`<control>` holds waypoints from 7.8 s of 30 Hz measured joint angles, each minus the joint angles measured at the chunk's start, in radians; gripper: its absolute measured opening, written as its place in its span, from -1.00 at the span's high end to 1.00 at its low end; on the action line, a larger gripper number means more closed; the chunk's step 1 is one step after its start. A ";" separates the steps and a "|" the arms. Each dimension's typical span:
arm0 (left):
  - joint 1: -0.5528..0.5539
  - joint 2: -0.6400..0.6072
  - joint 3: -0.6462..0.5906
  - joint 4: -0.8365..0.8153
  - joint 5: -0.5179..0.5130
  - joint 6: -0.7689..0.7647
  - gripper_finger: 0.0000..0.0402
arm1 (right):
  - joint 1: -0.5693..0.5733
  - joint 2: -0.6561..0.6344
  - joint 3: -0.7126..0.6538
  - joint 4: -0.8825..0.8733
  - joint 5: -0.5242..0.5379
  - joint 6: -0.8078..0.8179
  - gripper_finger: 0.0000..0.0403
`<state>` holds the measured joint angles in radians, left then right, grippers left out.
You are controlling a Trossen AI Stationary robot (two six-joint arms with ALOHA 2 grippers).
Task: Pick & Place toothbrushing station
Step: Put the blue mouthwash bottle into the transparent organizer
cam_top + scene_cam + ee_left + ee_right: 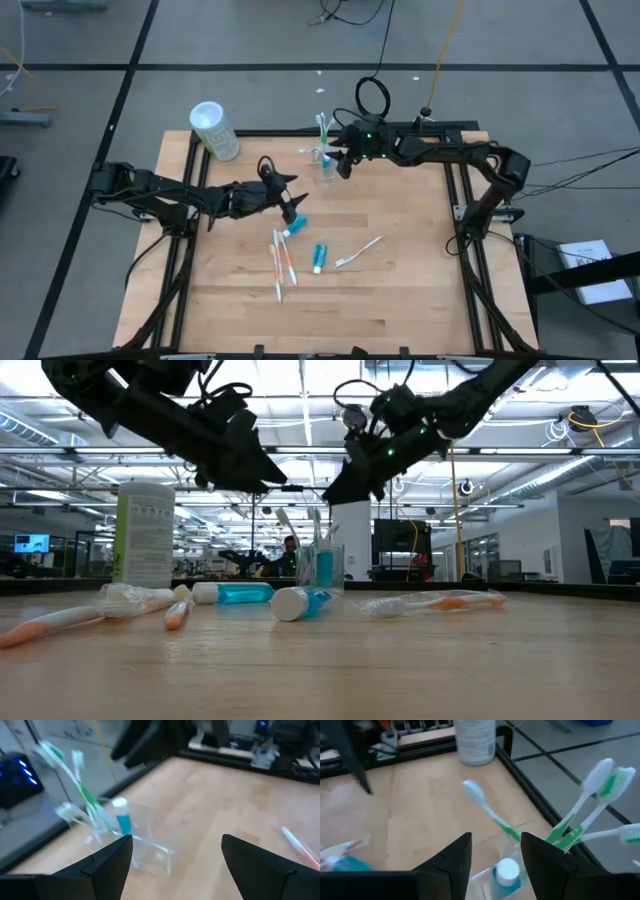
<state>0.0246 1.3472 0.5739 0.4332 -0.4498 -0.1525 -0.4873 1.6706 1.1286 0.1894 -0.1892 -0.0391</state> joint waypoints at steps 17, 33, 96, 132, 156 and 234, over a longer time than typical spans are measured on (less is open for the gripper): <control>-0.019 0.002 0.000 -0.256 0.241 -0.233 -0.50 | 0.269 -0.113 -0.152 0.007 -0.130 -0.084 0.20; -0.123 0.156 0.000 -0.387 0.241 -0.505 -0.52 | 0.392 -0.086 -0.276 0.199 -0.125 -0.052 0.20; -0.062 0.173 0.505 -1.349 0.476 -0.321 0.51 | 0.450 0.175 -0.285 0.595 0.032 -0.025 0.21; -0.003 0.194 0.603 -1.195 0.542 -0.373 0.51 | 0.516 0.309 -0.103 0.581 0.465 -0.393 0.08; 0.003 0.189 0.603 -1.183 0.547 -0.328 0.28 | 0.514 0.308 -0.104 0.548 0.339 -0.257 0.75; -0.340 -0.330 0.251 -0.605 0.012 0.044 0.28 | 0.506 0.184 -0.106 0.698 0.083 -0.104 0.75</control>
<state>-0.3149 1.0176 0.8246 -0.1715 -0.4374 -0.1085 0.0189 1.8545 1.0229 0.8876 -0.1066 -0.1432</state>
